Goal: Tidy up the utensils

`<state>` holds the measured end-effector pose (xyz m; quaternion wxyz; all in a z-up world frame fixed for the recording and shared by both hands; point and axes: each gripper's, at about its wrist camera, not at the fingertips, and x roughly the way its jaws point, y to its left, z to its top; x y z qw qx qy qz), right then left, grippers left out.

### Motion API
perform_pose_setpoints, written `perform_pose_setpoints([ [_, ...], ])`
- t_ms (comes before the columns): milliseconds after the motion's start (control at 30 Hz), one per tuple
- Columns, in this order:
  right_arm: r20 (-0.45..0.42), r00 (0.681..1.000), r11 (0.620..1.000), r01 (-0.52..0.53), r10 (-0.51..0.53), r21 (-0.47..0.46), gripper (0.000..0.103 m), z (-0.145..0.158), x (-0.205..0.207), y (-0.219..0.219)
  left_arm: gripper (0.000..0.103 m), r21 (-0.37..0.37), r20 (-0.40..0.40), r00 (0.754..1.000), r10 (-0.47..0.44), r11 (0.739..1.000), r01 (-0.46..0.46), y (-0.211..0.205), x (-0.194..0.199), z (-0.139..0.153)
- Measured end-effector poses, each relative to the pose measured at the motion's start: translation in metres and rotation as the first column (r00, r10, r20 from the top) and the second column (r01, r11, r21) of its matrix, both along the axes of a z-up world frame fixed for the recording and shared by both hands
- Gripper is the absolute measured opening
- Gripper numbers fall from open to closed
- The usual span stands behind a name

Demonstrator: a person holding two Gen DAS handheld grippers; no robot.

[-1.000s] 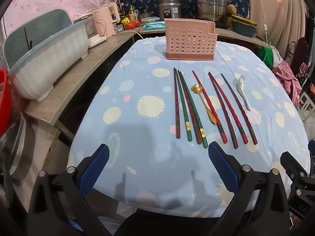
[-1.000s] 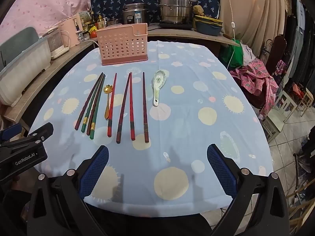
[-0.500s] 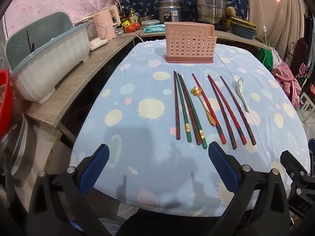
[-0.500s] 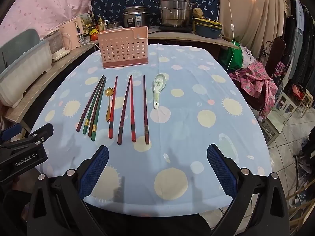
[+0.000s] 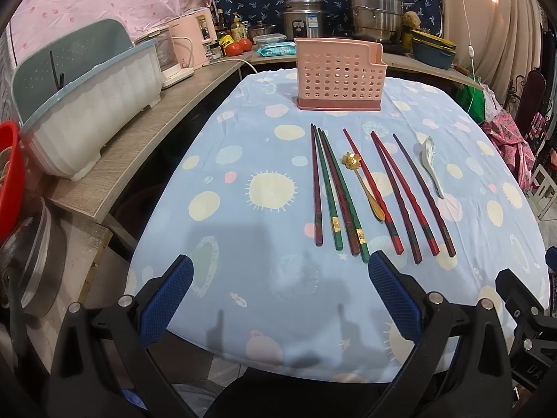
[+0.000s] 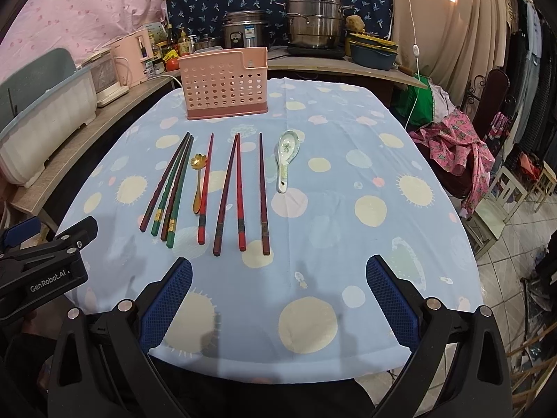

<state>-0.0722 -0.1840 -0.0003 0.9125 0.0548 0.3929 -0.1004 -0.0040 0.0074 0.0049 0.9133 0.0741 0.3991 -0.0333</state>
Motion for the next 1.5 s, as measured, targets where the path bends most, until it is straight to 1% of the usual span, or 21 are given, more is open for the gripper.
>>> perform_pose_setpoints([
  [1500,0.011,1.000,1.000,-0.018,0.018,0.013,0.096,0.0026,0.0003,0.0039,0.096,0.009,0.000,1.000,0.008,1.000,-0.008,0.0053,-0.0030,-0.0008],
])
